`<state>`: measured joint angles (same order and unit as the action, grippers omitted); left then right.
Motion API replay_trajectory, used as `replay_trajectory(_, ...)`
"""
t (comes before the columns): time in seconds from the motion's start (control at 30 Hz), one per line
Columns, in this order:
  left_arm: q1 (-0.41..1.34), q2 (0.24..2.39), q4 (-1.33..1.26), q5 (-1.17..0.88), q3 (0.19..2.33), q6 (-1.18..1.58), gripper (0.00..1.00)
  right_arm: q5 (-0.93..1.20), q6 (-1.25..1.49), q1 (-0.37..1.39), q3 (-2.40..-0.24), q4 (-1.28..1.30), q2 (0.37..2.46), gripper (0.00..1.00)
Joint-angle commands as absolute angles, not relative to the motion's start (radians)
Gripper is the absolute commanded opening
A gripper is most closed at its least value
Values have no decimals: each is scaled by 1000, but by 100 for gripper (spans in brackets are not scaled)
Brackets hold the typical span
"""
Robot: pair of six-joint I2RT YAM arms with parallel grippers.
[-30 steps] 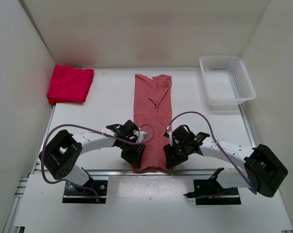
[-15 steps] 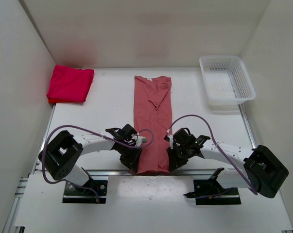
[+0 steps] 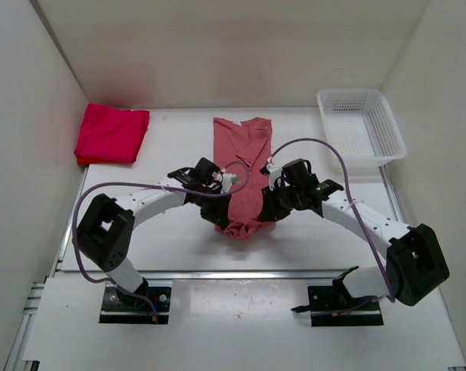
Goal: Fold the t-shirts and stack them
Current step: Fold the folded rectangular tshirt in 1/3 of the way
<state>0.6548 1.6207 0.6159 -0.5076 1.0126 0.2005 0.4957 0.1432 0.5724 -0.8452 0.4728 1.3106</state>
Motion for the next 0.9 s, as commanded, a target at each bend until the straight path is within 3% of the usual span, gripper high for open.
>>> replay_trajectory(0.0, 586, 1626, 632, -440, 1115, 144, 2, 512, 60, 526, -903, 427, 1361, 0)
replay_trajectory(0.17, 462, 1704, 634, -381, 1258, 123, 2, 488, 54, 433, -960, 367, 1451, 0)
replay_trajectory(0.47, 440, 1825, 618, -307, 1416, 110, 3, 479, -23, 348, -1225, 342, 1673, 1)
replay_trajectory(0.87, 442, 1950, 592, -247, 1538, 106, 6, 401, -34, 327, -1298, 325, 1811, 0)
